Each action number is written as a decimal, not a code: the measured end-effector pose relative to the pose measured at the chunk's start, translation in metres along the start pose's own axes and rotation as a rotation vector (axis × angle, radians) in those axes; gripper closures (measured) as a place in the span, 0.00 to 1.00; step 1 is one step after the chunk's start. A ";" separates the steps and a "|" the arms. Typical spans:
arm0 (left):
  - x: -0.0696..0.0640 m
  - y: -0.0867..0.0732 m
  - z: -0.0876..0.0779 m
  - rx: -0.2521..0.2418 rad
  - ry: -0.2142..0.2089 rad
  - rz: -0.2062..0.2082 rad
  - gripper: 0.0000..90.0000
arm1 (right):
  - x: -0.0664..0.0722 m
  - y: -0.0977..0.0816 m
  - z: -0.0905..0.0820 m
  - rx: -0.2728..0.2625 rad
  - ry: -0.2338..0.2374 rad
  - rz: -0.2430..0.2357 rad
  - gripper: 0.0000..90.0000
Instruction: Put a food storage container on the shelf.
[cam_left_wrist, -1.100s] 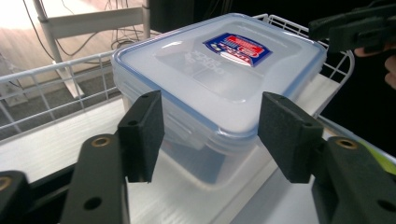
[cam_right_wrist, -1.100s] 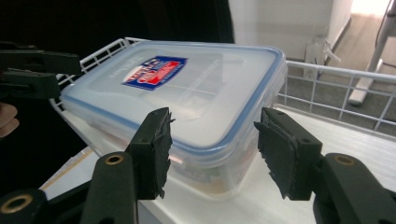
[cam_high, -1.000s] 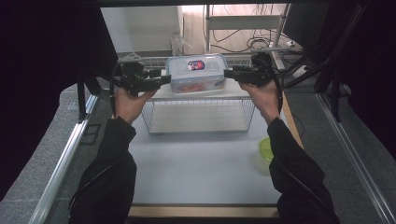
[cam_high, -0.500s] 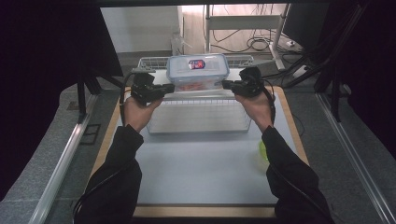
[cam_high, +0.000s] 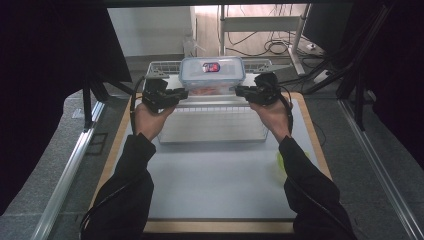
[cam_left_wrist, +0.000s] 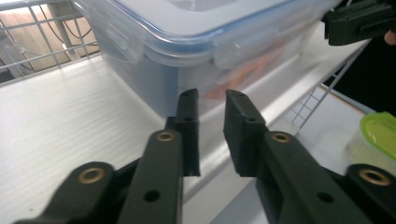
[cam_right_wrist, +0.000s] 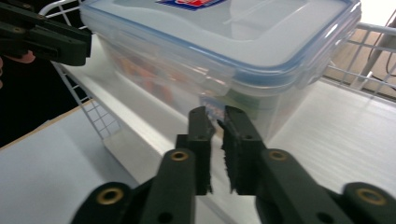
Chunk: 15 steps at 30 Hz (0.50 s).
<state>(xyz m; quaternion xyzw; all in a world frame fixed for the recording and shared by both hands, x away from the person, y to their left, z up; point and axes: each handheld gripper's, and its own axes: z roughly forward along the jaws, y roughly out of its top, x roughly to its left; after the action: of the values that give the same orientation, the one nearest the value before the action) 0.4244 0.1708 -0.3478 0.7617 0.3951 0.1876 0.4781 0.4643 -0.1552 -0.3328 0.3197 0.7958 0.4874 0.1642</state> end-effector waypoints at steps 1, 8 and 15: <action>-0.002 -0.002 -0.001 -0.002 0.005 0.008 0.79 | 0.001 -0.001 -0.001 0.000 0.011 0.003 0.83; -0.018 -0.019 -0.011 0.003 0.003 0.067 0.53 | 0.012 -0.011 -0.007 0.007 0.025 -0.035 0.61; -0.036 -0.039 -0.021 0.006 -0.012 0.109 0.39 | 0.028 -0.023 -0.018 0.003 0.003 -0.101 0.43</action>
<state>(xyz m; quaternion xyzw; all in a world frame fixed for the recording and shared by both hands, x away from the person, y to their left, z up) 0.3718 0.1643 -0.3690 0.7845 0.3506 0.2076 0.4674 0.4254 -0.1558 -0.3432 0.2786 0.8120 0.4776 0.1871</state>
